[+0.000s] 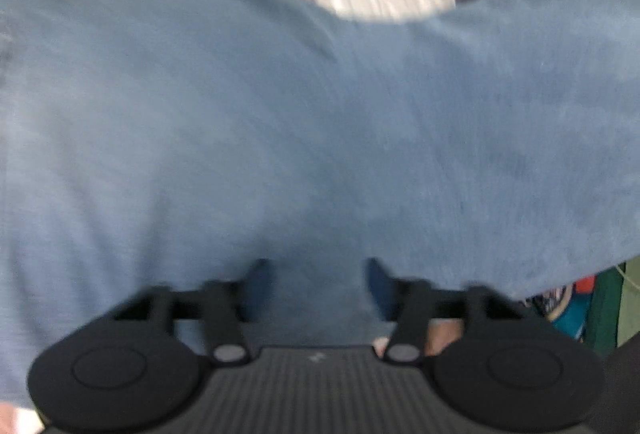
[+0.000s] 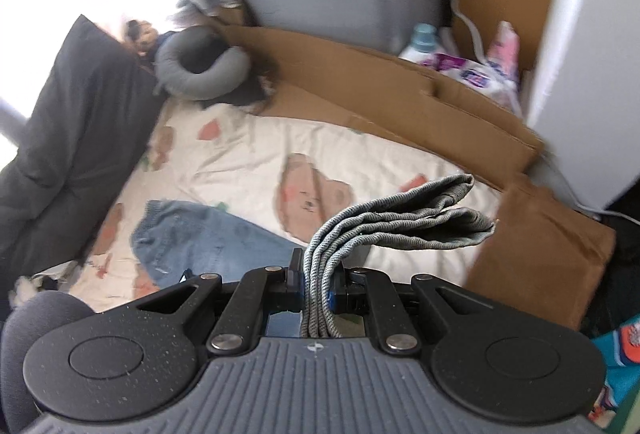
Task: Fold clothes
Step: 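Open the left tool above the jeans while the right tool carries the folded stack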
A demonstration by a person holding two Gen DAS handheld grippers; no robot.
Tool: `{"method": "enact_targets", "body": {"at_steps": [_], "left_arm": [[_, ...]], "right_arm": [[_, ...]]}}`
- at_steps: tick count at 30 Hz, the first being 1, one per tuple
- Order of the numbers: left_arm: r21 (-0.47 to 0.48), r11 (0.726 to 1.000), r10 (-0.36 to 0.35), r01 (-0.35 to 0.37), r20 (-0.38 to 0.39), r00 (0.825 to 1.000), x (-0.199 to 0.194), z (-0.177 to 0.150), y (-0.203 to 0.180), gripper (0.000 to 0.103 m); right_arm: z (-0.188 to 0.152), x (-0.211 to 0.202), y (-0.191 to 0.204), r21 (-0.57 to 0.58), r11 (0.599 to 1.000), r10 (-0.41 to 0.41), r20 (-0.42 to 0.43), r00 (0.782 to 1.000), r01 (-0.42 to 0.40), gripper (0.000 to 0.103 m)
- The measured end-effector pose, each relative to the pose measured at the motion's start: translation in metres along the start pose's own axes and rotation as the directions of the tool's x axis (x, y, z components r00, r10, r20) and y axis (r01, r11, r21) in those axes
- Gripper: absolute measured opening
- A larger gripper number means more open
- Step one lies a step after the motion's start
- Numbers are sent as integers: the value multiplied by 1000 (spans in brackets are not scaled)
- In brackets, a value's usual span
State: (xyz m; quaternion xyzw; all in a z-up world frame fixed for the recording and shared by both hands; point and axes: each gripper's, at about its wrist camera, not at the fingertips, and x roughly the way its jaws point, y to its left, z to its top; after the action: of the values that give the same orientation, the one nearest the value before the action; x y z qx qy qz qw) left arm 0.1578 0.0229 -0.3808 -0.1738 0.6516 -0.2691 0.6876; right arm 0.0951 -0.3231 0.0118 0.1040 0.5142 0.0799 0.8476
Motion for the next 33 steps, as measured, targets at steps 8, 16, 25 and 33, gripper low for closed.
{"method": "enact_targets", "body": {"at_steps": [8,16,25,33], "left_arm": [[-113,990,100,-83,153,983,-59,0,41,76],[-246,967,140,-71,276,951,-113,-6,77,76],[-321,945,180,-62,350,919,-152,-42,99,76],[-415,910,198,-12,407,892,-178,-80,121,76]], "right_arm": [[25,11,58,-105,993,51,-23,998,-53,9],[44,31,105,-162,983,82,-61,995,-91,9],[64,58,155,-208,970,106,-101,989,-125,9],[67,102,189,-227,958,145,-137,980,-173,9]]}}
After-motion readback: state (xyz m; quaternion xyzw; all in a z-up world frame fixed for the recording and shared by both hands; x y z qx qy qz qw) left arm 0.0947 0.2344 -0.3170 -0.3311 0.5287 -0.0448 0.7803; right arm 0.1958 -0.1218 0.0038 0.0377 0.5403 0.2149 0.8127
